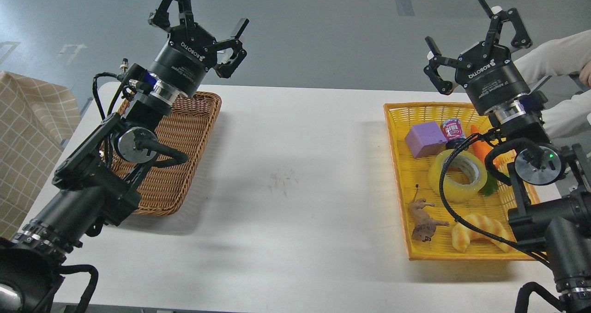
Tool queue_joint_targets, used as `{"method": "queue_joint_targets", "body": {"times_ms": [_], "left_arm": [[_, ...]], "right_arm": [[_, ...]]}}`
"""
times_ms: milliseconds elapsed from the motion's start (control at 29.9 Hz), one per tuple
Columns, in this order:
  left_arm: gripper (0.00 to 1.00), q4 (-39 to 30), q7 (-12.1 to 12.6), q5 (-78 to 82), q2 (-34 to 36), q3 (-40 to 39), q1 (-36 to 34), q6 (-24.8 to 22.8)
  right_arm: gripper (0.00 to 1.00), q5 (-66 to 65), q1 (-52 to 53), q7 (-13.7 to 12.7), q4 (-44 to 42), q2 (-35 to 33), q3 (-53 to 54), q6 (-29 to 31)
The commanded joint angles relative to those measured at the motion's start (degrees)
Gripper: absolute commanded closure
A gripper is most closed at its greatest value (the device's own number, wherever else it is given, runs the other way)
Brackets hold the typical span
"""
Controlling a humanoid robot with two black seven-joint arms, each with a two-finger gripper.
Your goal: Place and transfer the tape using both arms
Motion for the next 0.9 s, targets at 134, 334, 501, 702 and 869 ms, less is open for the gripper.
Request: {"method": "queue_joint_targets", "body": {"times_ms": [134, 334, 501, 702, 869], "left_arm": [[0.02, 0.00, -0.18, 0.00, 0.00, -0.02, 0.00, 0.00], [0.02, 0.00, -0.18, 0.00, 0.00, 0.07, 0.00, 0.00], [0.02, 0.00, -0.27, 0.09, 0.18, 0.07, -0.09, 0.00], [0.02, -0.08, -0.27, 0.18, 0.18, 0.07, -0.09, 0.00], [0.02, -0.08, -0.09, 0.18, 0.26, 0.24, -0.53, 0.00]], "right_arm": [[0.00, 0.00, 0.04, -0.09, -0.26, -0.61, -0.34, 0.00], [0.00, -0.18, -0.66, -0.53, 0.18, -2.20, -0.87, 0.00], [0.00, -0.97, -0.66, -0.62, 0.35, -5.52, -2.62, 0.00], [0.00, -1.06, -0.13, -0.53, 0.88, -11.42, -7.90, 0.00], [0.00, -7.46, 0.04, -0.35, 3.43, -17.49, -9.66, 0.00]]}}
